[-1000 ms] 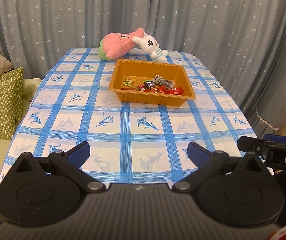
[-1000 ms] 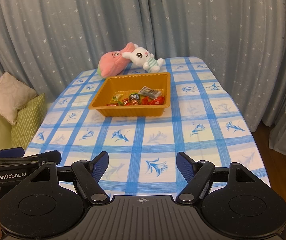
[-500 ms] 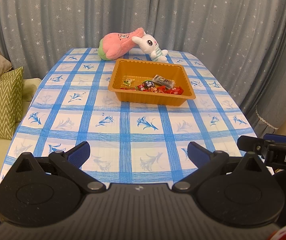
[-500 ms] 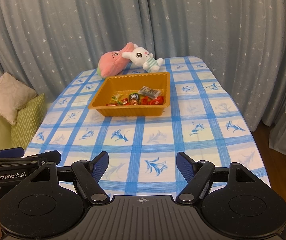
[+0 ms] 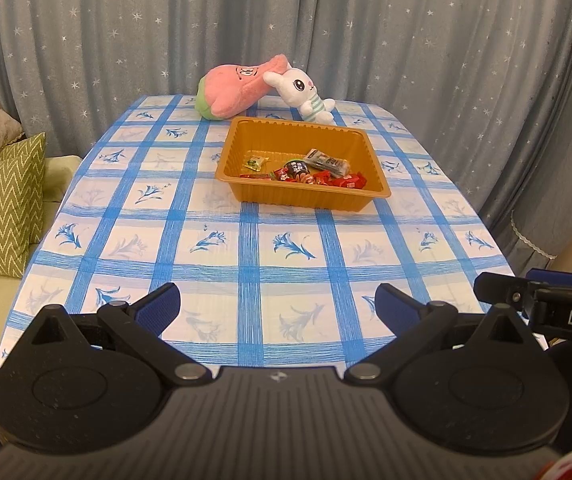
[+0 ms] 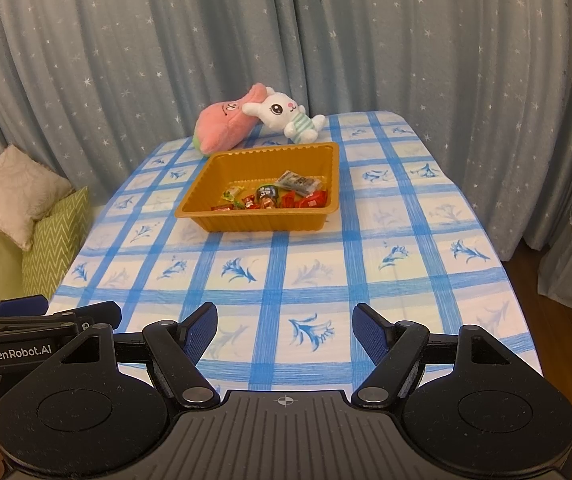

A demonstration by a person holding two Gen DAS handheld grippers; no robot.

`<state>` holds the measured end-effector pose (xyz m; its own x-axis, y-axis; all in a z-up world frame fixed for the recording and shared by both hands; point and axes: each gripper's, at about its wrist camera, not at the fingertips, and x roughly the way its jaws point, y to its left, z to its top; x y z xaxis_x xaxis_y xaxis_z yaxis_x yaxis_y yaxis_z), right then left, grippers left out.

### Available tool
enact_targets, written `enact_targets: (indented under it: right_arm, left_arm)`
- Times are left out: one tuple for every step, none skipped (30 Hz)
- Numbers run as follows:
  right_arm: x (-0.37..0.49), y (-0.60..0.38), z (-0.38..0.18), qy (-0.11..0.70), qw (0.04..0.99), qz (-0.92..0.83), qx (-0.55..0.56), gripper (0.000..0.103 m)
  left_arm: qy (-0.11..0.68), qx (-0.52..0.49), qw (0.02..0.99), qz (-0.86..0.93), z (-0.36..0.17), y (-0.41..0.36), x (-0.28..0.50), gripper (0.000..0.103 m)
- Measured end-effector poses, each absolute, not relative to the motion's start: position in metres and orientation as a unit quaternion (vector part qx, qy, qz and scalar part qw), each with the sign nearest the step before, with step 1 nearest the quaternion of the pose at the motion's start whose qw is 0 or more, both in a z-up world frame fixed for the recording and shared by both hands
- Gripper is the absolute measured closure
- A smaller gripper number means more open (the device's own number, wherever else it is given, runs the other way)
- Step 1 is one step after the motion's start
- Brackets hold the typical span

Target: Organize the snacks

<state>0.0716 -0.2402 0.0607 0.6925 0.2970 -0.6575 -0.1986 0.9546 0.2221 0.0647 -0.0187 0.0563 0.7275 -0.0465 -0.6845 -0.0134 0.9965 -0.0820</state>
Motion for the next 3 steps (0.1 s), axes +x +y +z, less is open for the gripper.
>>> enact_targets:
  right_arm:
    - [0.0714,-0.2403,0.0603,0.368,0.917,0.135,0.067,0.029]
    - [0.0714,-0.2403,0.0603,0.368,0.917,0.135,0.067,0.029]
    - [0.0715,-0.2402,0.0605,0.368,0.918,0.135,0.067,0.029]
  left_arm:
    - [0.368,-0.041,0.929,-0.008,0.0547,-0.0193,0.0641,0.0]
    - [0.368,-0.04,0.929,-0.008,0.0533,-0.0197,0.0638,0.0]
    - [0.369,-0.041,0.929,-0.008,0.0524,-0.0195,0.0639,0.0]
